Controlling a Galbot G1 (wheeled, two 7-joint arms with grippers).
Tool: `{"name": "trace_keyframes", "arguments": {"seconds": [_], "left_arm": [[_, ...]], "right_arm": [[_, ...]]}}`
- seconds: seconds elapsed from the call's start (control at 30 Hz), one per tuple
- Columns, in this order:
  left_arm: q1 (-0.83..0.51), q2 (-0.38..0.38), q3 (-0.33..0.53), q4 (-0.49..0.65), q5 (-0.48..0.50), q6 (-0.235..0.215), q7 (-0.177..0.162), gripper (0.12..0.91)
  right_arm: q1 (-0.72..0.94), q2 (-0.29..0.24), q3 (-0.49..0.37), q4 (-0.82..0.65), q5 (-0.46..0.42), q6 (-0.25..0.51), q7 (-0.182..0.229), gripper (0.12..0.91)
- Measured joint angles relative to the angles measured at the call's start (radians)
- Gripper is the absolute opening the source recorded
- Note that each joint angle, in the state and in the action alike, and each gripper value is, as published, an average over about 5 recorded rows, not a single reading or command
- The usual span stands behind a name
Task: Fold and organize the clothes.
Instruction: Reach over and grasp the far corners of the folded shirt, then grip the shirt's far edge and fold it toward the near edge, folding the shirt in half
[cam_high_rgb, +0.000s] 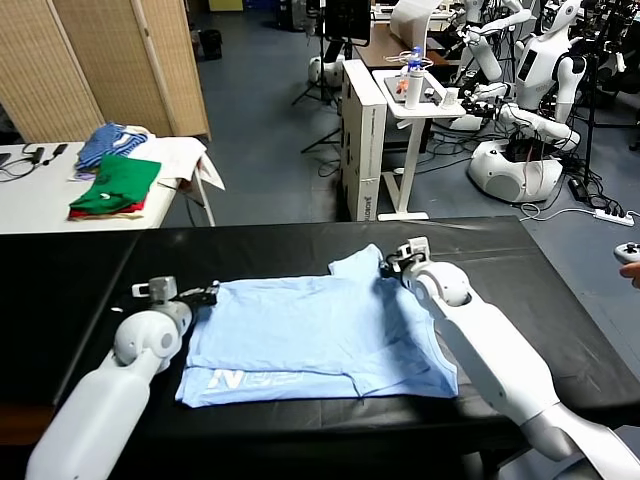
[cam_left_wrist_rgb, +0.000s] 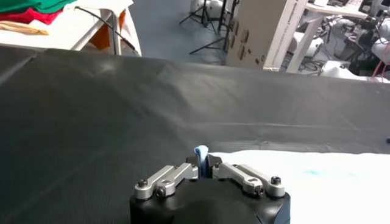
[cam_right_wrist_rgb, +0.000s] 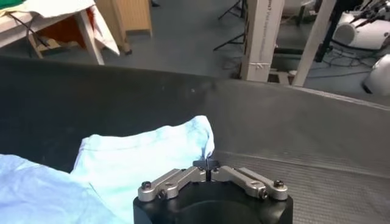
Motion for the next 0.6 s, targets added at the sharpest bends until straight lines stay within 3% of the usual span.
{"name": "trace_keyframes", "arguments": {"seconds": [0.2, 0.6], "left_arm": [[0.072, 0.023, -0.041, -0.097, 0.003, -0.006, 0.0, 0.161], [0.249, 0.044, -0.149, -0.27, 0.063, -0.018, 0.025, 0.161]], "right_arm": [[-0.083, -0.05, 0.049, 0.12, 0.021, -0.023, 0.009, 0.139], [-0.314, -0.171, 0.181, 0.401, 0.061, -0.136, 0.073, 0.139]]}}
